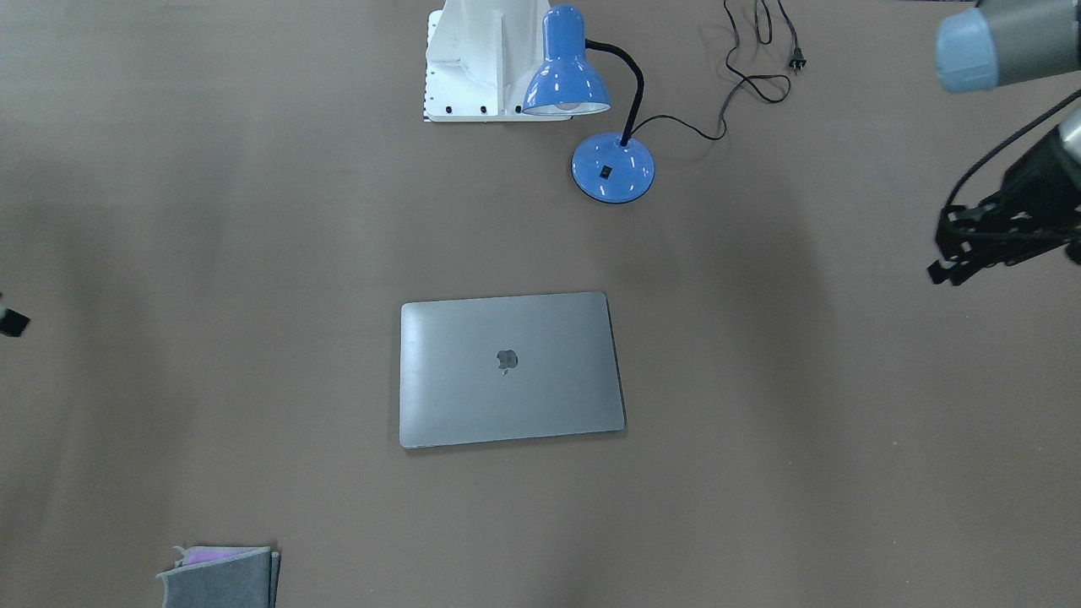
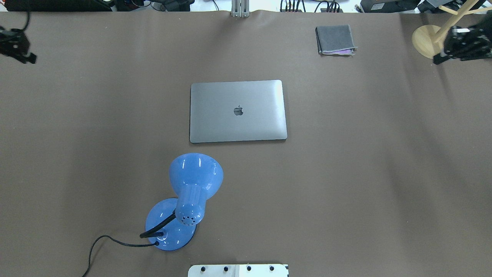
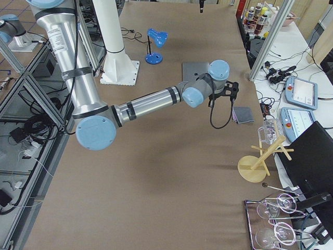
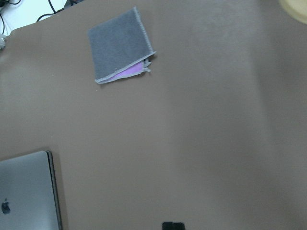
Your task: Close laptop
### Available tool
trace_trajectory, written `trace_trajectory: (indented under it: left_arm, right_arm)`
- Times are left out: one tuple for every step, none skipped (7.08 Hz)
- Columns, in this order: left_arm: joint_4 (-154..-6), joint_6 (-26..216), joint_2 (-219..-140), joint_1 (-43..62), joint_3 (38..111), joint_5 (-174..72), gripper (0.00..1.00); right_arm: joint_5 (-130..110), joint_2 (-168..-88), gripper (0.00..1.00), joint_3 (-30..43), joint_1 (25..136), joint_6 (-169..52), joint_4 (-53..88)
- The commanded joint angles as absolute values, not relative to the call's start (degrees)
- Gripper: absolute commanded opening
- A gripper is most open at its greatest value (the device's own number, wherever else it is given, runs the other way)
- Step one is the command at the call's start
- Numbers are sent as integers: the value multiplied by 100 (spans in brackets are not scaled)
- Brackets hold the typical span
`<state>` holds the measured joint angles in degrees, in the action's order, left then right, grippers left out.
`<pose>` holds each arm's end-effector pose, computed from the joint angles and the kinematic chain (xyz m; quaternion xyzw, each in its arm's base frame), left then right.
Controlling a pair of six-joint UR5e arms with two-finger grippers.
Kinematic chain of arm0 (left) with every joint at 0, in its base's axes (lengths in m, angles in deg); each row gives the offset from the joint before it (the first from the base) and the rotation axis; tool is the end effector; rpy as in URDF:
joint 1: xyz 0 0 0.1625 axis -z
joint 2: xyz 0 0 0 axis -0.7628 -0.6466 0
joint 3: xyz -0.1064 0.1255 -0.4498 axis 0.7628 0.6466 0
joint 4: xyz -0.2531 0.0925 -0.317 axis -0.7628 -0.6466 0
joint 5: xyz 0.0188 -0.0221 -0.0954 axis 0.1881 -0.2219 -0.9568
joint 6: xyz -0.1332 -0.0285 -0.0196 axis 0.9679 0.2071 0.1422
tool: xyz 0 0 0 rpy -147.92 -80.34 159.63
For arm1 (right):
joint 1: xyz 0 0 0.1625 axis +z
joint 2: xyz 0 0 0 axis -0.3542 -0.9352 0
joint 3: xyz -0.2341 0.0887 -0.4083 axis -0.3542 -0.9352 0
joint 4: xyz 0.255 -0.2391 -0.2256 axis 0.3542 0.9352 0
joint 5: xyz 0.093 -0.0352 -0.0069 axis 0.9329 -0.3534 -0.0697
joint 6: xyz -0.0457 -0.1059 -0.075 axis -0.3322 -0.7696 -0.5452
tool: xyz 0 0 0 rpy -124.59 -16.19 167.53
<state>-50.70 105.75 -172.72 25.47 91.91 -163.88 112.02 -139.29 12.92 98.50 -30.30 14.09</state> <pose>0.1125 -0.5682 0.4647 0.0866 0.4236 0.0097 0.9017 -0.1024 -0.5678 0.5148 0.0262 -0.5166 0.1028 0.8497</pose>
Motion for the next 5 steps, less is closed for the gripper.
trace_trajectory:
  left_arm:
    - [-4932,8479,-15995,3437,9403,-16401,60]
    - [-4941,7923,-15660,3779,9394,-16401,86]
    - [-4924,7404,-15448,4157,9342,-16392,98]
    - [-4924,7103,-15307,4317,9341,-16392,98]
    - [-4924,7074,-15236,4371,9332,-16392,98]
  right_arm:
    - [11128,-15161,28,1913,10710,-5544,2367]
    - [10666,-15295,99,1922,11036,-6845,2972]
    - [10096,-15262,100,1922,11300,-7876,3691]
    - [9620,-15140,100,1914,11416,-8739,4247]
    - [9503,-14964,100,1879,11530,-9008,4653]
